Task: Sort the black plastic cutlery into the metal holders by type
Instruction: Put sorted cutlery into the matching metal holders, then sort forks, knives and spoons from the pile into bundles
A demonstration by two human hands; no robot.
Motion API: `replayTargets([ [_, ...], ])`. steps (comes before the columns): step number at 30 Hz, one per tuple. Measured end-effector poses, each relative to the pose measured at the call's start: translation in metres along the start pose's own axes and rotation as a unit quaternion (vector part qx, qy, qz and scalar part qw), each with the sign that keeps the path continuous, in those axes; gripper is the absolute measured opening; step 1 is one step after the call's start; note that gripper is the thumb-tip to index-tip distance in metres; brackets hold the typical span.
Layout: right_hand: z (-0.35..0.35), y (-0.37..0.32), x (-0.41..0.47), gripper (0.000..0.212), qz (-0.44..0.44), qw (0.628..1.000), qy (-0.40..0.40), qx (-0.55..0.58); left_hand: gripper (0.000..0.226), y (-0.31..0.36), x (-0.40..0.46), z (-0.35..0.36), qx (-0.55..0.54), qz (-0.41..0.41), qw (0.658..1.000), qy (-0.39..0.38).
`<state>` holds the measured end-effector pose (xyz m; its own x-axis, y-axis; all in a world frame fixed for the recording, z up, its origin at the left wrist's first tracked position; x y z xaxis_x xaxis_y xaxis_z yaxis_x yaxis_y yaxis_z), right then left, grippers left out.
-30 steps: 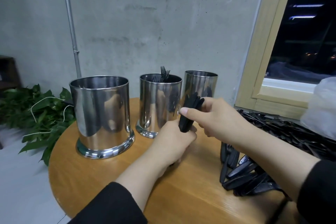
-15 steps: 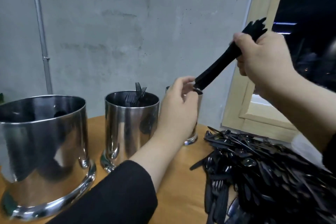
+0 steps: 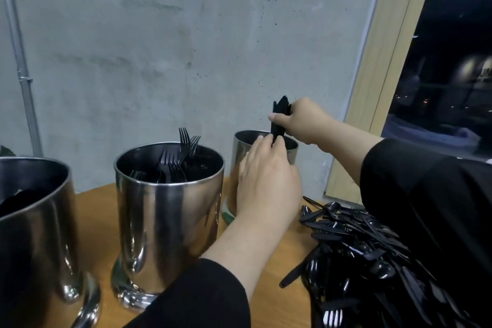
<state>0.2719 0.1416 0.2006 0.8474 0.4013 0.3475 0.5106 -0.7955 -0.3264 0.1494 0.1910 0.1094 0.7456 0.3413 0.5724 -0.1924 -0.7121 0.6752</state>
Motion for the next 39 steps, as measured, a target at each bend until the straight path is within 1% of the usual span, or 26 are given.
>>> replayTargets([
  [1, 0.000, 0.001, -0.002, 0.048, -0.004, 1.000, -0.011, -0.014, 0.061, 0.001, -0.001, 0.000, -0.006, 0.003, 1.000, 0.000],
  [3, -0.005, 0.002, -0.007, 0.054, -0.016, 1.000, -0.002, -0.024, 0.058, 0.003, -0.004, -0.001, -0.017, 0.013, 1.000, 0.010],
  [6, -0.016, 0.014, -0.026, 0.048, -0.016, 0.997, 0.071, 0.026, 0.051, 0.011, -0.014, -0.002, -0.022, 0.041, 0.998, 0.030],
  [8, -0.025, 0.032, -0.054, 0.043, -0.032, 0.991, 0.132, 0.008, 0.048, 0.023, -0.024, 0.000, -0.034, 0.073, 0.996, 0.024],
  [11, -0.038, 0.072, -0.122, 0.032, -0.101, 0.974, 0.180, -0.093, 0.045, 0.047, -0.044, 0.007, -0.053, 0.133, 0.989, -0.019],
  [13, -0.051, 0.107, -0.176, 0.027, -0.159, 0.955, 0.202, -0.148, 0.043, 0.064, -0.055, 0.016, -0.064, 0.150, 0.984, -0.068],
  [15, -0.065, 0.148, -0.229, 0.023, -0.179, 0.945, 0.206, -0.178, 0.040, 0.084, -0.068, 0.030, -0.088, 0.155, 0.978, -0.110],
  [18, -0.089, 0.210, -0.298, 0.026, -0.139, 0.952, 0.201, -0.187, 0.039, 0.122, -0.085, 0.059, -0.114, 0.141, 0.967, -0.177],
  [20, -0.097, 0.250, -0.327, 0.034, -0.092, 0.951, 0.185, -0.231, 0.046, 0.148, -0.092, 0.085, -0.112, 0.130, 0.957, -0.232],
  [23, -0.100, 0.298, -0.352, 0.048, -0.009, 0.948, 0.115, -0.297, 0.061, 0.177, -0.097, 0.127, -0.089, 0.116, 0.945, -0.292],
  [25, -0.097, 0.321, -0.360, 0.051, 0.033, 0.947, 0.084, -0.308, 0.068, 0.190, -0.098, 0.155, -0.061, 0.099, 0.937, -0.329],
  [29, -0.097, 0.351, -0.369, 0.054, 0.103, 0.940, 0.050, -0.323, 0.079, 0.211, -0.095, 0.203, -0.010, 0.055, 0.922, -0.384],
  [33, -0.098, 0.371, -0.370, 0.061, 0.150, 0.933, -0.003, -0.328, 0.081, 0.231, -0.095, 0.245, 0.037, 0.032, 0.899, -0.435],
  [36, -0.102, 0.379, -0.371, 0.062, 0.166, 0.932, -0.019, -0.323, 0.081, 0.238, -0.099, 0.277, 0.045, 0.031, 0.887, -0.459],
  [39, -0.106, 0.385, -0.370, 0.062, 0.158, 0.937, -0.007, -0.311, 0.078, 0.246, -0.103, 0.307, 0.062, 0.037, 0.880, -0.469],
])
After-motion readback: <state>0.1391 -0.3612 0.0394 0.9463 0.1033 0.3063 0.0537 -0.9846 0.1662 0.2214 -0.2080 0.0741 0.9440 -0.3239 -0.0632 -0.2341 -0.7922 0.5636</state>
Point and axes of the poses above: each hand's wrist, its own x-axis towards the middle knuckle, its own z-axis out of the palm, y = z × x, the point moved 1 cm from there along x, towards the middle knuckle, and after that the axes turned 13 degrees about -x, right-handed, at the moved point
